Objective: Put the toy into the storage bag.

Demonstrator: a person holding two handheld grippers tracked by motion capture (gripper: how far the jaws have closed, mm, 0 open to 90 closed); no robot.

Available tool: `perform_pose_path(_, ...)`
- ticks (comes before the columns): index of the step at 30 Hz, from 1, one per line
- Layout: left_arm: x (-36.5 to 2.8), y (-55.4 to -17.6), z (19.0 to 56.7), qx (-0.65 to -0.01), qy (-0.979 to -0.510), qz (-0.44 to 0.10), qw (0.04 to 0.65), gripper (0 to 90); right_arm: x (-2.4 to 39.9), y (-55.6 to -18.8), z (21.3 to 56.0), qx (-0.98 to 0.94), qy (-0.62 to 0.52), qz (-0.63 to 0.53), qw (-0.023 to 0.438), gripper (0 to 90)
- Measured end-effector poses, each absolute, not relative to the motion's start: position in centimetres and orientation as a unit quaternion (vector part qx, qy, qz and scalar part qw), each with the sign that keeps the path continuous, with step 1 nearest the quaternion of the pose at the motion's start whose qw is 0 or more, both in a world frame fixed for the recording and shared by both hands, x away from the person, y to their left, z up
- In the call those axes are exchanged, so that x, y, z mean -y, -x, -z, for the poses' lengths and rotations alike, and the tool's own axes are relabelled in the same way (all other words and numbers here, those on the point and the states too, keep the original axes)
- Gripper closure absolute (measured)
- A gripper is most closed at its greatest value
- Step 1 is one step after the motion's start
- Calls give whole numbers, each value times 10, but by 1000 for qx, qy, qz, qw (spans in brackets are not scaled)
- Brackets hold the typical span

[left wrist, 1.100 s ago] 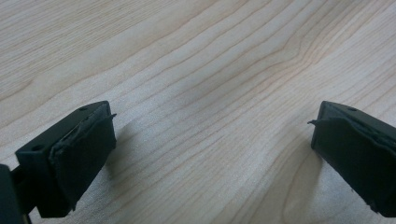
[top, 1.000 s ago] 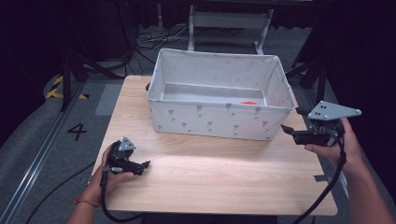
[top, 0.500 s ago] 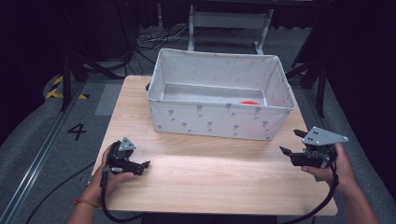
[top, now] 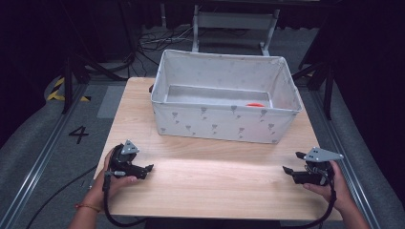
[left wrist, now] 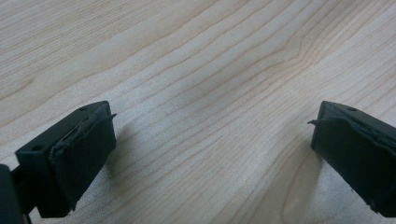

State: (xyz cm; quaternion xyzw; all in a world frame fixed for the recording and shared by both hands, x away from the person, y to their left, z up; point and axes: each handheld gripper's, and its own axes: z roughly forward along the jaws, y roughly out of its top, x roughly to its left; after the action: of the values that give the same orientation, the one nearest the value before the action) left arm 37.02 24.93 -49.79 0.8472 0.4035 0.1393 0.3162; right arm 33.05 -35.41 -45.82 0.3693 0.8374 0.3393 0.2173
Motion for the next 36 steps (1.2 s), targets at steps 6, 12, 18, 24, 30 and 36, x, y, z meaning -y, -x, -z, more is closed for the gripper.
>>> perform_pose_path(6, -249, -370, 498, -403, -847, -138, 316, 2, 363, -326, 477, -829, -398, -335, 203, 239)
perform_pose_path(12, -249, -370, 498, -403, -848, -139, 316, 2, 370, -321, 487, -819, -421, -328, 213, 205)
perform_pose_path(18, -249, -370, 498, -404, -847, -139, 316, 2, 373, -322, 500, -811, -433, -346, 187, 225)
perform_pose_path(24, -249, -370, 498, -403, -847, -139, 316, 2, 375, -324, 503, -805, -439, -354, 184, 191)
perform_pose_path(30, -249, -369, 498, -409, -845, -142, 314, 5, 374, -324, 503, -804, -442, -352, 185, 170)
perform_pose_path(36, -249, -369, 498, -407, -845, -144, 315, 2, 375, -325, 503, -803, -446, -350, 185, 154)
